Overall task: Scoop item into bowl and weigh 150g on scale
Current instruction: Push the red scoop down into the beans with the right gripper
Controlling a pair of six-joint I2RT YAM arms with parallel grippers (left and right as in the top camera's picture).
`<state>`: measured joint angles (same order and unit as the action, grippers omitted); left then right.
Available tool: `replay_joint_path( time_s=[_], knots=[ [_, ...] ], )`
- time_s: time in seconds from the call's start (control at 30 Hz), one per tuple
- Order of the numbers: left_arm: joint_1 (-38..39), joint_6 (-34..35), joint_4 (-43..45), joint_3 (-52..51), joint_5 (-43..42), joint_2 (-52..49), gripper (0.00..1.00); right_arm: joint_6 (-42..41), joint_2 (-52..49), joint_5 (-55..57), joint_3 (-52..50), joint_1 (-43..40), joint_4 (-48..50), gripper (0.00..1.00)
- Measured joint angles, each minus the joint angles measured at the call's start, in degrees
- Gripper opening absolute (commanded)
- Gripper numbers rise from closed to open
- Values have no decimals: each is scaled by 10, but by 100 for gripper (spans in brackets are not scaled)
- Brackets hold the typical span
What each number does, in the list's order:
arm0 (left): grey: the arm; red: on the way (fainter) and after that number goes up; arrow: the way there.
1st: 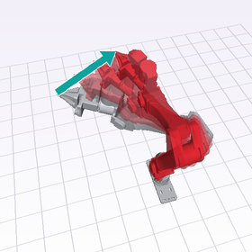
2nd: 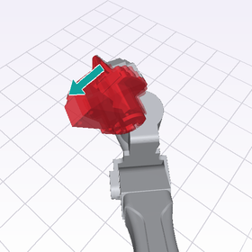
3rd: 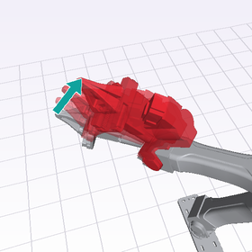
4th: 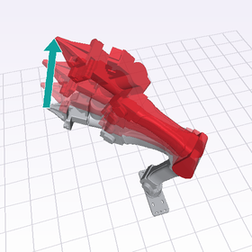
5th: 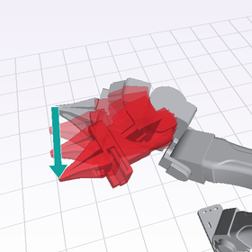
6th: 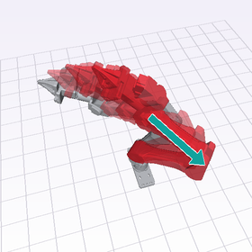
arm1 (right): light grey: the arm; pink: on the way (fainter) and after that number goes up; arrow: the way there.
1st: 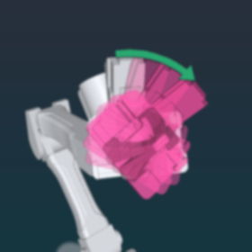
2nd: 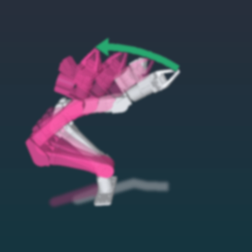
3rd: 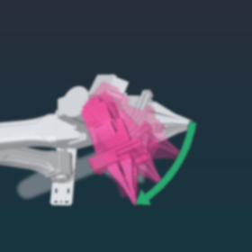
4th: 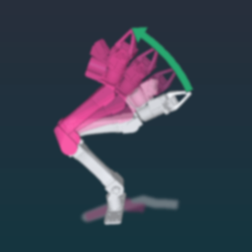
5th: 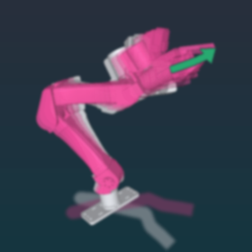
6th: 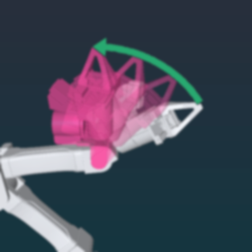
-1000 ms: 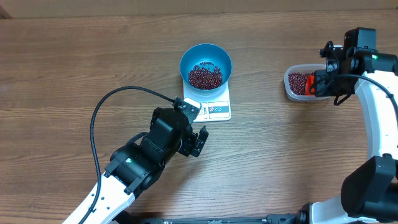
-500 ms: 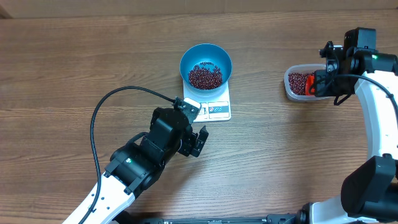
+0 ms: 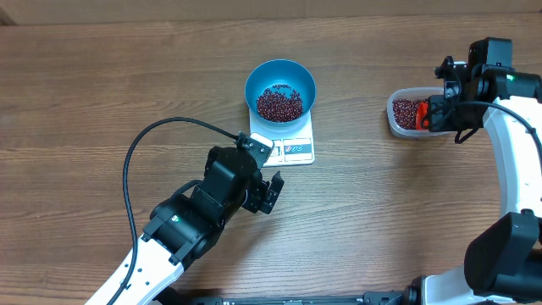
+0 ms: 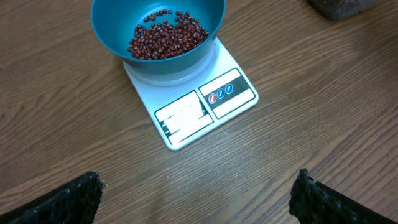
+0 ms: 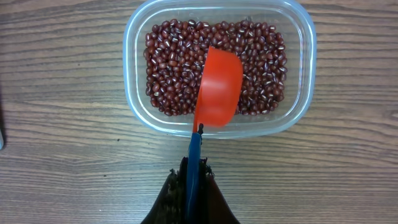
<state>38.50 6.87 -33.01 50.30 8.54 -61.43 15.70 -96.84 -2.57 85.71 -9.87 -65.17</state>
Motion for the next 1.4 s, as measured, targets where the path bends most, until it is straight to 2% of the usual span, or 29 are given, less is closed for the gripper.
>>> replay_joint_path(
  time_s=[0.93, 1.4],
  knots=[
    [0, 0, 0, 0, 0, 0, 100, 7, -50, -5, 0, 2, 5, 4],
    [0, 0, 0, 0, 0, 0, 100, 28, -59, -61, 0, 1, 5, 4]
  ],
)
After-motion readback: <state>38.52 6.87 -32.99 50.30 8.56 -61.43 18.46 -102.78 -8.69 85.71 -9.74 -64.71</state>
